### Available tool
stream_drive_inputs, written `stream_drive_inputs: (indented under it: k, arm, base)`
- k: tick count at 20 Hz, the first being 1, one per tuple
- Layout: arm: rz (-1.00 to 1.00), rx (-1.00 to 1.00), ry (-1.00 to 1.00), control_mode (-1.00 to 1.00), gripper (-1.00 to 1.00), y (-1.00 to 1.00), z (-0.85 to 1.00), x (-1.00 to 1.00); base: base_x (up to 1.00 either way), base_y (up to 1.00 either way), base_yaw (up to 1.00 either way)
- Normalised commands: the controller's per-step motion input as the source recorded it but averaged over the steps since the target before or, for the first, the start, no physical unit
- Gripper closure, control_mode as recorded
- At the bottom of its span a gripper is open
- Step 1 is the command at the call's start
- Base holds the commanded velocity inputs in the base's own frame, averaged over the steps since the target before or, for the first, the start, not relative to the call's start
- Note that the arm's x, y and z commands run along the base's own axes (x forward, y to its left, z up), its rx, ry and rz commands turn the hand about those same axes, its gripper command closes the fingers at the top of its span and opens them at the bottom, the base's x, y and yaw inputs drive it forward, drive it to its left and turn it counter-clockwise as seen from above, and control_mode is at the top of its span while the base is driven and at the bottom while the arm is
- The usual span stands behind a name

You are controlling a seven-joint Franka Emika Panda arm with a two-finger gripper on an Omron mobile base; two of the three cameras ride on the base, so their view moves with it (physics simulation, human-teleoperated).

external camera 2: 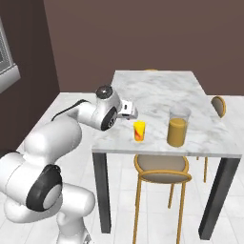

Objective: Place the pitcher and cup on the dining counter for serving.

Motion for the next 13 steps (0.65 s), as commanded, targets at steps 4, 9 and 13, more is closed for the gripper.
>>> stream_drive_inputs:
  k: [4,9,13]
  arm:
    - [0.03,-0.13,-0.34,-1.0,-1.0,0.57,-0.27,-1.0]
    - [0.05,-0.1,-0.32,-1.0,-1.0,0.69,-0.55,-1.0]
    - [0.03,-0.03,-0.24,-1.0,-1.0,0.61,-0.06,-1.0]
  base:
    - [0.0,0.0,0.0]
    - [0.0,0.0,0.0]
    - [0.0,0.0,0.0]
